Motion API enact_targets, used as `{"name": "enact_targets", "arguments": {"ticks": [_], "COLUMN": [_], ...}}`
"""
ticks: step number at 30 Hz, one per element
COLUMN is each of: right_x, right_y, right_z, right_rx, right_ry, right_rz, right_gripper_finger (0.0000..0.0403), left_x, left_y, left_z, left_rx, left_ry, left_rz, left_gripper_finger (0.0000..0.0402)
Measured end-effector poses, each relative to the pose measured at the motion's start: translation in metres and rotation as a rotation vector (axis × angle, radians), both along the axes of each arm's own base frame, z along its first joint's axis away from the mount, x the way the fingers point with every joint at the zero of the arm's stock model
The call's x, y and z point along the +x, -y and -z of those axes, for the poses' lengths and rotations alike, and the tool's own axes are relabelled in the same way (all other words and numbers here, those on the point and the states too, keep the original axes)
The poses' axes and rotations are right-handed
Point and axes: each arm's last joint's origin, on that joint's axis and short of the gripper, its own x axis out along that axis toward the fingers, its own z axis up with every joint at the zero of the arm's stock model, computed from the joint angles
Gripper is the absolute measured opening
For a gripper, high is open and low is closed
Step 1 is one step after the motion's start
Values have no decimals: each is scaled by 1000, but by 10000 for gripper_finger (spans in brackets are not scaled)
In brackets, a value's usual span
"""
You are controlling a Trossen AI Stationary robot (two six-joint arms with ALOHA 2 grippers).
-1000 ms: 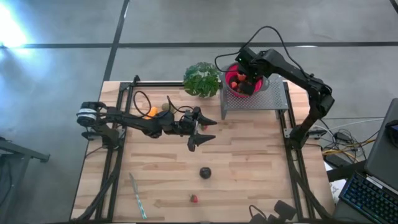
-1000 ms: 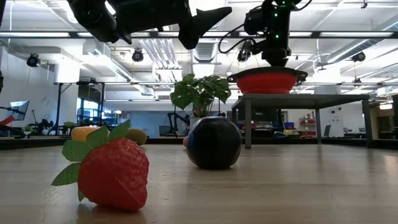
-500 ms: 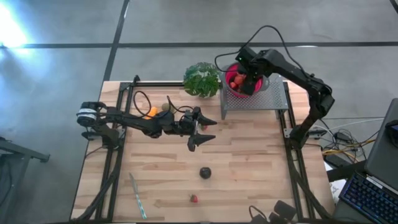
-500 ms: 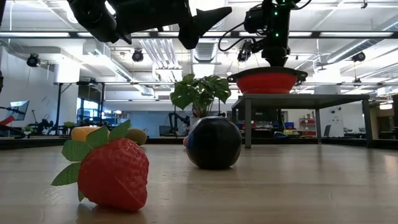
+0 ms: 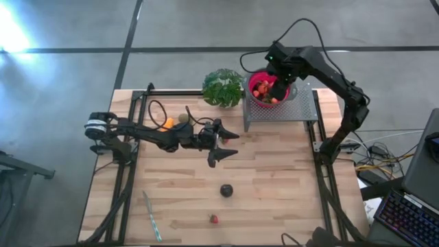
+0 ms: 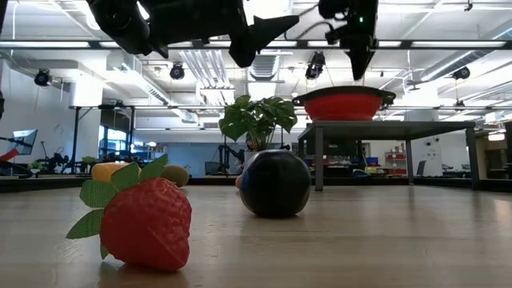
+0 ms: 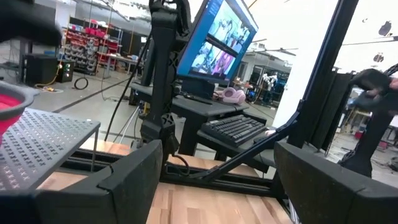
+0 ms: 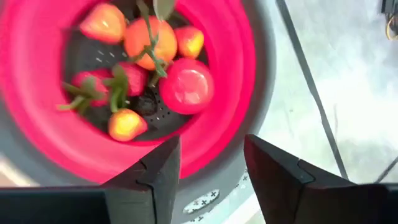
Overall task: Pick & Place Fruit
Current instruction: Put the strawberry into the red strainer bowl on the shelf
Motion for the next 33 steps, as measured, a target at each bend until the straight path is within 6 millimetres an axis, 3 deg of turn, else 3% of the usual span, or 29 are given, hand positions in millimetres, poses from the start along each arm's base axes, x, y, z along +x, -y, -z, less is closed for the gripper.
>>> {"name": "enact_targets", "arguments": {"ticks": [7, 13, 22, 27, 33], "right_x": [2, -3, -16, -25, -33], "right_y": [-31, -72, -127, -150, -168], "right_z": [-36, -49, -35, -21, -3], "right_rx": [-56, -62, -11, 18, 24], "right_ry": [109, 194, 221, 232, 281], "right_rz": [-58, -116, -208, -236, -294], "right_gripper_finger": [154, 137, 124, 115, 104], "left_x": [1, 1, 1, 0, -5], "left_y": [0, 0, 3, 5, 22], "left_z": [3, 9, 25, 38, 51], "left_rx": [0, 0, 6, 62, 175], "left_ry": [-29, -96, -264, -388, -522], "left_rz": [0, 4, 85, 89, 82], "left_gripper_finger": [314, 314, 314, 314, 314]}}
